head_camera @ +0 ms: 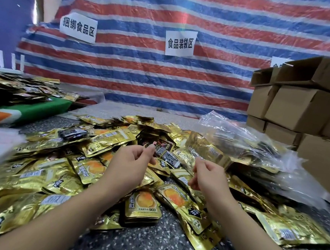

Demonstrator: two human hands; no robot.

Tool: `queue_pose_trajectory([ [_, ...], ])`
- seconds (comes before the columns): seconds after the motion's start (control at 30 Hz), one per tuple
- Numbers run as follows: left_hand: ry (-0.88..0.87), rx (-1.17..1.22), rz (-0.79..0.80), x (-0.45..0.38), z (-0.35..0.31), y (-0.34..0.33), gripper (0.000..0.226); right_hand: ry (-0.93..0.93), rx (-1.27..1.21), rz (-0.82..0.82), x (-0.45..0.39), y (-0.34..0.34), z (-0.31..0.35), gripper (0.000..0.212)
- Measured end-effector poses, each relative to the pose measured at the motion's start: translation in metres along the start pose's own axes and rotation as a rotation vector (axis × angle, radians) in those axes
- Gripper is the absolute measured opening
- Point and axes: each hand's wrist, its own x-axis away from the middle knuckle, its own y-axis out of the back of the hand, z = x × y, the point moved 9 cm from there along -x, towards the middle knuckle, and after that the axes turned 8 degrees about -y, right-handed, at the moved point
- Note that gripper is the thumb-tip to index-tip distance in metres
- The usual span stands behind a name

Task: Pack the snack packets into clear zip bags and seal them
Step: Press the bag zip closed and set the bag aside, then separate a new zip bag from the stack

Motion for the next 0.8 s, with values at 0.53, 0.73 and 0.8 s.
queue_pose_trajectory([
  [0.53, -0.173, -0.566, -0.07, -0.029, -0.019, 0.047, 0.032, 0.213, 0.117, 0.253, 0.037, -0.026, 0.025, 0.057],
  [0.73, -0.09, -0.998, -0.221, -0.045, 0.009, 0.149, 0.046, 0.209, 0.085, 0.335, 0.039, -0.039, 0.02, 0.059],
  [0.8, 0.044, -1.139, -0.241, -0.045, 0.035, 0.194, 0.026, 0.201, 0.079, 0.349, 0.039, -0.041, 0.018, 0.061],
])
